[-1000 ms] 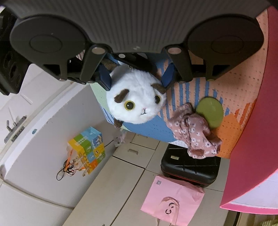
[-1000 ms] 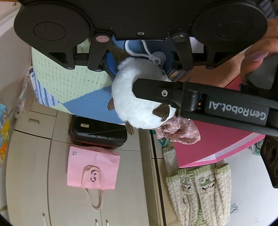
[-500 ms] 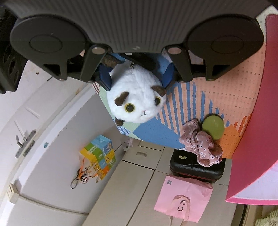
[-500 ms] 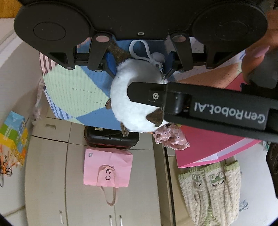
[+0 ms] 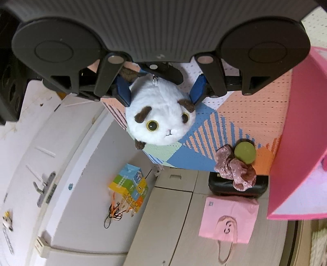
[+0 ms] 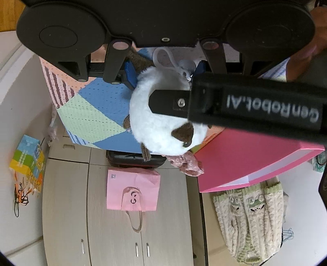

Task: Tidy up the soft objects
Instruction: 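Lift the white plush cat with both grippers and carry it over the pink box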

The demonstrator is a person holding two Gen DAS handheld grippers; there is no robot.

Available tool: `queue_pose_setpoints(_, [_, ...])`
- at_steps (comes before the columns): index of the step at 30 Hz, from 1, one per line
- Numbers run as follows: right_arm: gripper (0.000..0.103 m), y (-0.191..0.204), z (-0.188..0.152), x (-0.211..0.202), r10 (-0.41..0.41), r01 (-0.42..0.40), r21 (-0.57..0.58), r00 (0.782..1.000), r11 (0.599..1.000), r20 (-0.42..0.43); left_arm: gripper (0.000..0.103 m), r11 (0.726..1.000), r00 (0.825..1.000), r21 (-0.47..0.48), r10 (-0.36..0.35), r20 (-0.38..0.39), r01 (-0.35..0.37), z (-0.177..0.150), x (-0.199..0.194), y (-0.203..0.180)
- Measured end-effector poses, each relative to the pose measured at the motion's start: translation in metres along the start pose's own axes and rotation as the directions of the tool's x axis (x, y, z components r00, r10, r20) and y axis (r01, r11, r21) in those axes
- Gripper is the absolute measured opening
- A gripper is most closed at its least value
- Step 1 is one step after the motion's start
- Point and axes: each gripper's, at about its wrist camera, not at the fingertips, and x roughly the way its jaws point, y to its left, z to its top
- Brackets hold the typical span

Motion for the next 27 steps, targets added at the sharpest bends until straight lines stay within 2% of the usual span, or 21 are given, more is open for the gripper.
queue_pose_setpoints(9, [0.061,0.022,-0.011,-0.02,0.007,-0.006,-0.027,1.0,1.0,0.019,0.062,0.999,1.0,0.042,0.021,-0.001,-0.021,-0.014,-0.027,-0.006])
queue_pose_setpoints(15, [0.061,0.037,-0.014,-0.032,-0.006,0.005,-0.055,1.0,0.998,-0.014,0.062,0.994,0.997,0.091,0.063,-0.053,-0.058,-0.02,-0.039,-0.019])
queue_pose_setpoints(21, [0.061,0.044,-0.014,-0.047,0.001,-0.002,-0.042,1.0,0.999,-0.019,0.06,0.996,0.997,0.079,0.045,-0.069,-0.04,-0.022,-0.056,-0.02])
queue_pose_setpoints(27, [0.061,0.053,-0.012,-0.063,0.016,-0.016,-0.047,1.0,0.999,-0.014,0.06,0.995,0.998,0.088,0.047,-0.05,-0.042,-0.023,-0.077,-0.025])
